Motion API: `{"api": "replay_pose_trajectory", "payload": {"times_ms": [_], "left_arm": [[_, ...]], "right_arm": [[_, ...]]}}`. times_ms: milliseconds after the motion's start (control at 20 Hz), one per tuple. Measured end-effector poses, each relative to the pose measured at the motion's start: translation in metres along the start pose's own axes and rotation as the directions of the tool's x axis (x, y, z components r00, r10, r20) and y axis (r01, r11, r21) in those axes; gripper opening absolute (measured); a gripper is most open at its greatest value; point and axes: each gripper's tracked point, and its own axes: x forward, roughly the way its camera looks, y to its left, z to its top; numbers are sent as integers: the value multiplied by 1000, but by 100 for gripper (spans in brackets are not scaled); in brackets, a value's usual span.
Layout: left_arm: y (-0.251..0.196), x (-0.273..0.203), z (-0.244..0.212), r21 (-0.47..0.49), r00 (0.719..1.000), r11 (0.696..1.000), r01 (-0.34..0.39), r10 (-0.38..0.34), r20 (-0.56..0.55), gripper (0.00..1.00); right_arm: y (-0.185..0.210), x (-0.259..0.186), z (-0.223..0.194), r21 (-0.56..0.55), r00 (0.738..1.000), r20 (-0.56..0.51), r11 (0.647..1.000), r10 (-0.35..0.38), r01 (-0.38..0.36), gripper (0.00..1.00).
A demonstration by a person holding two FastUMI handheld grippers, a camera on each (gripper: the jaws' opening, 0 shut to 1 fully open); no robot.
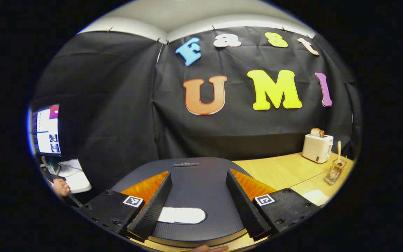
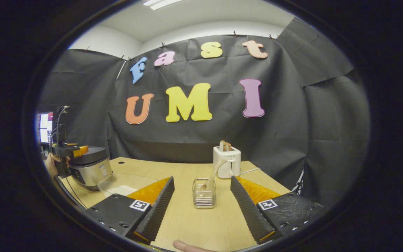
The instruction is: Close the left gripper, press the button to open the rice cooker; take a wooden spoon from the chopstick holder with the right hand, scoop a spoonful of rice and pour it into the rice cooker, then put the wooden spoon back into the chopstick holder.
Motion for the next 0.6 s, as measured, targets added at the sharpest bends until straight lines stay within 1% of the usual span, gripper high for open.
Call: {"api": "replay_pose_trajectory", "payload": {"times_ms": [100,150,200,250,400,450,500,550,600], "left_arm": [[0,-15,-2,-5,999,1000,-24,24,34,98],[-2,-18,-3,-35,999,999,-18,20,49,92],[-5,-22,0,-17,998,1000,-19,20,59,92],[-5,-26,0,-16,997,1000,-26,27,66,96],[-4,-31,-4,-15,997,999,-37,38,64,96],[-4,-30,-11,-23,999,999,-38,39,31,95],[-5,-32,-7,-23,998,999,-39,40,50,95],[-6,-31,-11,-18,999,999,-41,42,30,96],[-4,-33,-9,-22,998,998,-50,51,41,95]], "right_arm": [[2,-1,0,-11,1000,4,1000,4,-4,96],[4,-1,-1,-9,1000,3,1000,11,-11,96],[7,-1,-1,-8,1000,2,1000,17,-17,96],[9,-1,-2,-9,1000,-1,1000,21,-21,96],[12,-1,-4,-20,1000,-7,1000,24,-24,96],[14,-2,-3,-23,1000,-4,999,28,-28,96],[16,-3,-2,-25,999,0,999,33,-33,96],[17,-3,-2,-27,999,3,999,36,-36,96],[17,-2,-2,-30,999,2,999,38,-37,96]]}}
